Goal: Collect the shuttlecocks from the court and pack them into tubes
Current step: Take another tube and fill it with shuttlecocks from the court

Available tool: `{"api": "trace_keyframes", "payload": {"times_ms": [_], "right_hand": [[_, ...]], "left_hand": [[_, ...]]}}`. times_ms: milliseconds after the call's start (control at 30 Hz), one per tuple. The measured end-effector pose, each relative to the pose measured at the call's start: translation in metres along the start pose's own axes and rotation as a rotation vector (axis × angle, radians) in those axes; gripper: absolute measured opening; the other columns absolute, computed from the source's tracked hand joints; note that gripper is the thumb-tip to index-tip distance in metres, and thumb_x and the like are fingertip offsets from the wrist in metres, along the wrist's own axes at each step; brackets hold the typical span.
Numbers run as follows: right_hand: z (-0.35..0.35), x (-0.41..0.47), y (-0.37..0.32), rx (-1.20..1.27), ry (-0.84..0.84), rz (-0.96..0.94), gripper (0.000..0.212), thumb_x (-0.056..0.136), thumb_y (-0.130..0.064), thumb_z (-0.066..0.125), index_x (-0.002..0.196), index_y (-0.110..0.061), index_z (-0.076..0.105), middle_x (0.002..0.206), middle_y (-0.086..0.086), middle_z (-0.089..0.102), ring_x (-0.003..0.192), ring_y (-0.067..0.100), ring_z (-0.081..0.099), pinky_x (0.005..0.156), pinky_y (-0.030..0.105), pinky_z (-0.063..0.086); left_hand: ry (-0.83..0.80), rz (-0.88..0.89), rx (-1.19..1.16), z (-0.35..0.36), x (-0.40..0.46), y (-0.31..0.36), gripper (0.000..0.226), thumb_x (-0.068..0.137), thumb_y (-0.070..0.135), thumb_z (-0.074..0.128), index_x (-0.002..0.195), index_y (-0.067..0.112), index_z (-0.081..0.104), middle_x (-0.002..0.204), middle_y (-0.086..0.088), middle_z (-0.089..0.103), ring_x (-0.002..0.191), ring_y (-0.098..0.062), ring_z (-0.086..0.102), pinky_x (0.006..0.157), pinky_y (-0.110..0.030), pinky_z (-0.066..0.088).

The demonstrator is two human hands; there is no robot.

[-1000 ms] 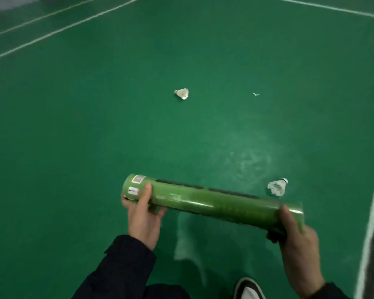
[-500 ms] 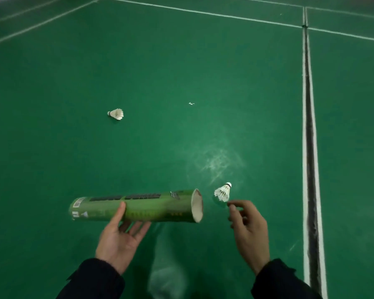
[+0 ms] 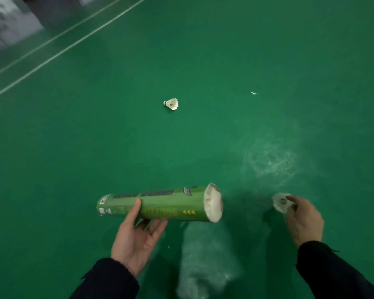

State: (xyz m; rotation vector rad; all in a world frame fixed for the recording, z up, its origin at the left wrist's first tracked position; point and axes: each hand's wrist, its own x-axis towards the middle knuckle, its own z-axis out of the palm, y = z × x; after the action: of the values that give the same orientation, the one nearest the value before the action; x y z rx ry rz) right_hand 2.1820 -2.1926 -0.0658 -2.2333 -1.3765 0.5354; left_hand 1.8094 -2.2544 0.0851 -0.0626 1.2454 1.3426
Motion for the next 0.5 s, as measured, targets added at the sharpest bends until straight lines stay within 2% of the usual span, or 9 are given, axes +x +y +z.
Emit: {"api": "trace_keyframes", "payload": {"times_ms": [67,100,167,233,367,500], "right_hand": [[-0.022,-0.016,-0.041,0.513,0.057,0.229,0.032,0.091,0.001,0.060,0.109,-0.020,0.076,0.102,0.015,0.076,0.079,0.026,0.067,0.070,0.024,0.055],[-0.037,-0.029,-0.065,0.820,0.070,0.294,0.030,0.091,0.005,0.060,0.103,-0.017,0.075,0.098,0.011,0.076,0.081,0.021,0.067,0.070,0.017,0.055],[-0.072,-0.057,-0.110,1.201,0.038,0.291,0.026,0.089,0.015,0.059,0.095,-0.006,0.074,0.089,0.006,0.076,0.082,0.016,0.067,0.074,0.018,0.057],[-0.099,-0.086,-0.136,1.265,-0.034,0.181,0.026,0.087,0.020,0.057,0.091,-0.001,0.072,0.082,0.003,0.076,0.075,0.012,0.068,0.072,0.021,0.059],[-0.118,-0.120,-0.153,1.133,-0.071,0.060,0.029,0.089,0.017,0.060,0.085,-0.008,0.075,0.082,-0.001,0.079,0.075,0.008,0.071,0.069,0.019,0.057],[-0.121,-0.138,-0.162,0.922,-0.094,-0.092,0.035,0.090,0.011,0.064,0.088,-0.021,0.078,0.091,-0.011,0.079,0.083,0.003,0.072,0.075,0.017,0.054]], "left_hand": [[0.010,-0.012,-0.004,0.005,0.004,-0.003,0.053,0.094,0.035,0.067,0.143,0.018,0.056,0.127,-0.020,0.069,0.101,-0.030,0.076,0.069,-0.037,0.065],[0.011,-0.022,-0.004,0.009,0.006,-0.006,0.053,0.094,0.035,0.067,0.143,0.018,0.056,0.129,-0.021,0.068,0.103,-0.031,0.076,0.069,-0.037,0.065],[0.007,-0.037,-0.007,0.017,0.007,-0.011,0.047,0.097,0.035,0.066,0.139,0.016,0.058,0.131,-0.021,0.066,0.108,-0.033,0.073,0.069,-0.038,0.066],[0.001,-0.046,-0.011,0.022,0.005,-0.014,0.041,0.098,0.034,0.065,0.135,0.017,0.058,0.130,-0.020,0.065,0.110,-0.033,0.070,0.067,-0.038,0.066],[-0.050,-0.078,0.007,0.026,-0.010,-0.018,0.031,0.097,0.035,0.065,0.121,0.016,0.061,0.128,-0.020,0.067,0.111,-0.032,0.069,0.069,-0.039,0.066],[-0.107,-0.094,0.016,0.020,-0.025,-0.022,0.043,0.097,0.035,0.065,0.135,0.016,0.059,0.129,-0.020,0.068,0.114,-0.033,0.070,0.068,-0.038,0.065]]}}
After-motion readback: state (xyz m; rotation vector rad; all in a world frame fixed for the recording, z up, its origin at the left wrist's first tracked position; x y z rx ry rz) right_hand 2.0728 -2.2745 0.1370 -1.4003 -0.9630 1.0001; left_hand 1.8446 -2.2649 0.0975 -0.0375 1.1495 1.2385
